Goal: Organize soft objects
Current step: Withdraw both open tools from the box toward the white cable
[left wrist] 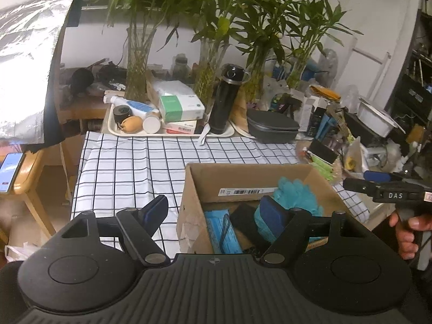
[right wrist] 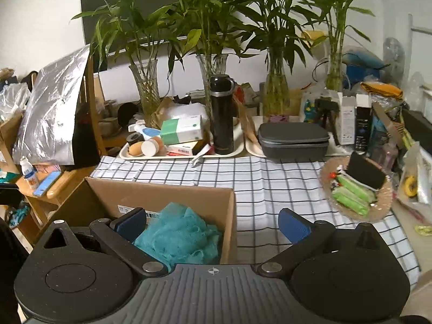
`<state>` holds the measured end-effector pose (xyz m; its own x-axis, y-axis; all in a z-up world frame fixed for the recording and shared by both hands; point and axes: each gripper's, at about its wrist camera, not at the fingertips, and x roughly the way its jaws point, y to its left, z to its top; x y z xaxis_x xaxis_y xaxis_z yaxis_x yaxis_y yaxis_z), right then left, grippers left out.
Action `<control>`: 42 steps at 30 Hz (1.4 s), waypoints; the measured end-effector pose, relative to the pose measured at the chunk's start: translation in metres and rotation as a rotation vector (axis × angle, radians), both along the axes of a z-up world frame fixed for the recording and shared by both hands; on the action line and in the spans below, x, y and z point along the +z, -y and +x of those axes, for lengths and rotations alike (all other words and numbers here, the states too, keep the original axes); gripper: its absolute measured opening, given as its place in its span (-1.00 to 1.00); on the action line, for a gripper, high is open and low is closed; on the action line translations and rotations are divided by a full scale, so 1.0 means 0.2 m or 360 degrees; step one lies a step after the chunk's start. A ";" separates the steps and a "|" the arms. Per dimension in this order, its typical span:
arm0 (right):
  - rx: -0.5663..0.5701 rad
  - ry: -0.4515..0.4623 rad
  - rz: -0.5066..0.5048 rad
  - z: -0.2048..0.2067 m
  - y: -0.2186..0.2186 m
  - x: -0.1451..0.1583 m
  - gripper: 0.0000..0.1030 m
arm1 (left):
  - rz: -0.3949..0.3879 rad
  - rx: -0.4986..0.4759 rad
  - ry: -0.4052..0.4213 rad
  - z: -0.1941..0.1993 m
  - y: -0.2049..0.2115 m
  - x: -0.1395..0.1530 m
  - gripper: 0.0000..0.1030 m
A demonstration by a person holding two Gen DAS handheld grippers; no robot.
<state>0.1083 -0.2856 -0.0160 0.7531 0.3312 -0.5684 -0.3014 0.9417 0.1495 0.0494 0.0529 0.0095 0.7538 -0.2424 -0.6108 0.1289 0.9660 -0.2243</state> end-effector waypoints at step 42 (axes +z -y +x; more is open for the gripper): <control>-0.0067 -0.0244 -0.0134 0.66 0.00 -0.07 1.00 | 0.0062 0.0000 -0.0119 0.65 -0.04 -0.11 0.45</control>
